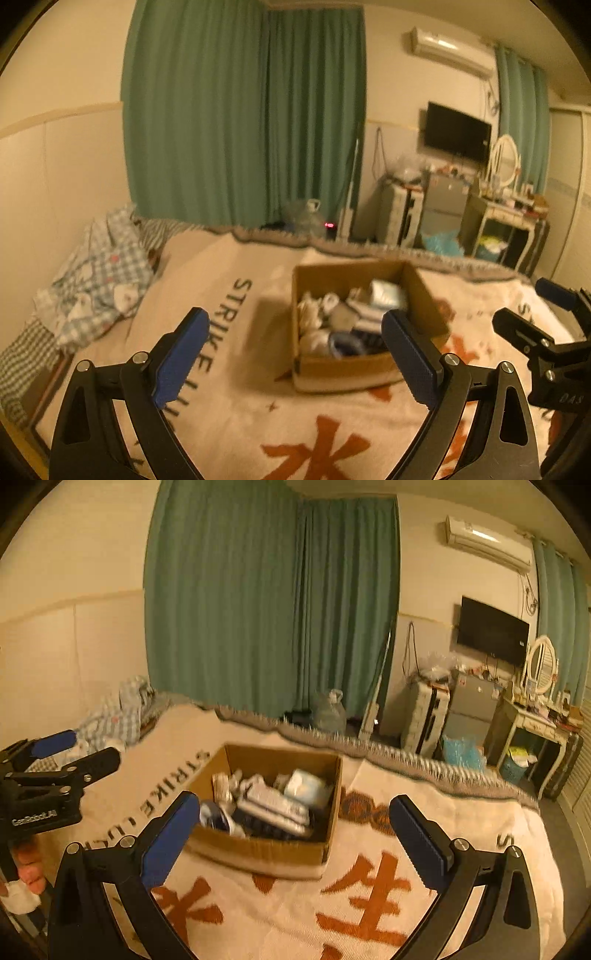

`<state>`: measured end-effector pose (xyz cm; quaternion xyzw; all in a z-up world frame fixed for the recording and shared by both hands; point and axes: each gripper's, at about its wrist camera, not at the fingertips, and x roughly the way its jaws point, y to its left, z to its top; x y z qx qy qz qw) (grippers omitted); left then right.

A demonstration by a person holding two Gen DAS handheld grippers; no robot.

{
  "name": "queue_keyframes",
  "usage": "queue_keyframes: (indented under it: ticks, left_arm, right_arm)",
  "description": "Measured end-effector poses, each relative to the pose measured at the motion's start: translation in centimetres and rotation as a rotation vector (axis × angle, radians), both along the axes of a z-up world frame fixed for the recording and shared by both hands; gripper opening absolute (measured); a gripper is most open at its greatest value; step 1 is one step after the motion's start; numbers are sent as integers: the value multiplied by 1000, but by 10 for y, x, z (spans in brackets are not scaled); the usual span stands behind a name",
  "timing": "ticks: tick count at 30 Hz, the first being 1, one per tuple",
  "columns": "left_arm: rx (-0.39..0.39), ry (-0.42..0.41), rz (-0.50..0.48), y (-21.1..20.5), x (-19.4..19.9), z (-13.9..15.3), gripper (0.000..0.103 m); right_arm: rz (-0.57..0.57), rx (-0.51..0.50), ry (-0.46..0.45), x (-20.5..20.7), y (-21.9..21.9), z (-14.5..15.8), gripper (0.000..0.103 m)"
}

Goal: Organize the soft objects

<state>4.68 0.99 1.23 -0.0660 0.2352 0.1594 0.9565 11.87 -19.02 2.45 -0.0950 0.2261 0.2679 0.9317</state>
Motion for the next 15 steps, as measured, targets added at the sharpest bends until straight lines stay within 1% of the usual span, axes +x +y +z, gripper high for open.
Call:
queue_keyframes:
  ticks: [2,4,6,11,15]
  left_arm:
    - [0,5,9,2,-4,-5,96]
    - [1,12,12,3,-4,-7,96]
    - [3,18,14,3,-5,-11,96]
    - [20,15,13,2,-5,-14,96]
    - [3,30,9,4,-4,-16,96]
  right_arm:
    - [-8,6,61,5,-1,-12,103]
    - [-29,13,100,10,-5,-21,103]
    - [-43,18,120,12,-9,-24,103]
    - [-56,29,100,13,-12,-16,103]
    - [-52,31,93,13,-9,-12,103]
